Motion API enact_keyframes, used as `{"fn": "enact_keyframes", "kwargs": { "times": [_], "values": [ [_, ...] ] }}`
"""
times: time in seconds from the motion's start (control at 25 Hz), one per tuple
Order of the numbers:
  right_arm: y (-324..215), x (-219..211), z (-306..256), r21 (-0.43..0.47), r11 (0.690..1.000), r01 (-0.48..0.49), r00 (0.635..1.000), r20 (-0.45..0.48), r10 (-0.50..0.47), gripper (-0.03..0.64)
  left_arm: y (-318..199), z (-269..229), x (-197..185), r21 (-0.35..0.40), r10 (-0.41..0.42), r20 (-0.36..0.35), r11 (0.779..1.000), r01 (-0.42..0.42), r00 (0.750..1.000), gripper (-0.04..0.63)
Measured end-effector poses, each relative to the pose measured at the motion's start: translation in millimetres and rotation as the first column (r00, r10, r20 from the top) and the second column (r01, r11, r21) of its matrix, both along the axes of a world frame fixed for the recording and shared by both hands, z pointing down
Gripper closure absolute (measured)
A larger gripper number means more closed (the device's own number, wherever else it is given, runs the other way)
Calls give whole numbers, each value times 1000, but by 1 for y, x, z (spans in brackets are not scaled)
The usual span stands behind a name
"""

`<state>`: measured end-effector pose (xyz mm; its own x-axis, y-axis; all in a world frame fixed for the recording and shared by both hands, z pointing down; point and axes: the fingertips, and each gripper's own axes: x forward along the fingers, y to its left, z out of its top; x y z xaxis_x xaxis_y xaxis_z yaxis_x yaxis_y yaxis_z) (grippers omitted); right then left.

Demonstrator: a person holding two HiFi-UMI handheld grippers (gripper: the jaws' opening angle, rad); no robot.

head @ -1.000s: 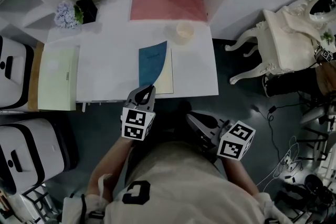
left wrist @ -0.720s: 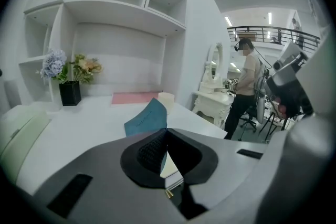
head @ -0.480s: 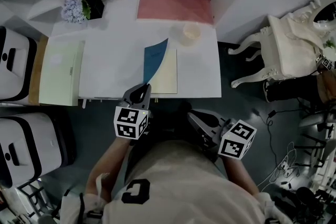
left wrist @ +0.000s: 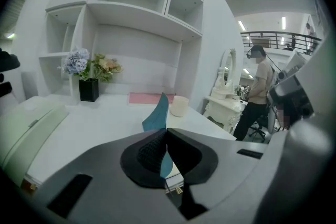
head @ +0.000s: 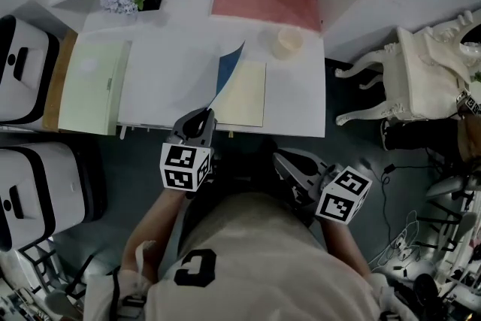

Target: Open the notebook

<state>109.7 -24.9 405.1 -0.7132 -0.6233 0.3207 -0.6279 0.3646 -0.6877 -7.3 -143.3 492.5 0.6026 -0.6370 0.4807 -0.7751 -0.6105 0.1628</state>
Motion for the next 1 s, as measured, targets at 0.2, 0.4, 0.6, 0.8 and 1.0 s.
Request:
{"fn": "enact_keyframes", "kwargs": {
  "times": [0.2, 0.4, 0.6, 0.8, 1.0],
  "values": [
    [-2, -7, 2, -4, 1000, 16, 1000, 3, -16, 594, -3, 1, -13, -2, -29, 5, 1000, 29, 1000, 577],
    [-4, -11, 3, -6, 1000, 26, 1000, 4, -26, 594, -4, 2, -23, -5, -54, 7, 999, 54, 999, 577],
    [-5, -12, 3, -1, 1000, 30, 1000, 0, -30, 594, -2, 4, -29, -3, -73, 14, 997, 74, 997, 577],
    [-6, -12, 3, 1, 1000, 24, 1000, -3, -24, 594, -4, 5, -33, -7, -79, 15, 997, 79, 997, 577],
    [-7, -14, 2, -1, 1000, 25, 1000, -6, -25, 594, -6, 8, -42, -12, -96, 25, 995, 97, 995, 577]
  ]
}}
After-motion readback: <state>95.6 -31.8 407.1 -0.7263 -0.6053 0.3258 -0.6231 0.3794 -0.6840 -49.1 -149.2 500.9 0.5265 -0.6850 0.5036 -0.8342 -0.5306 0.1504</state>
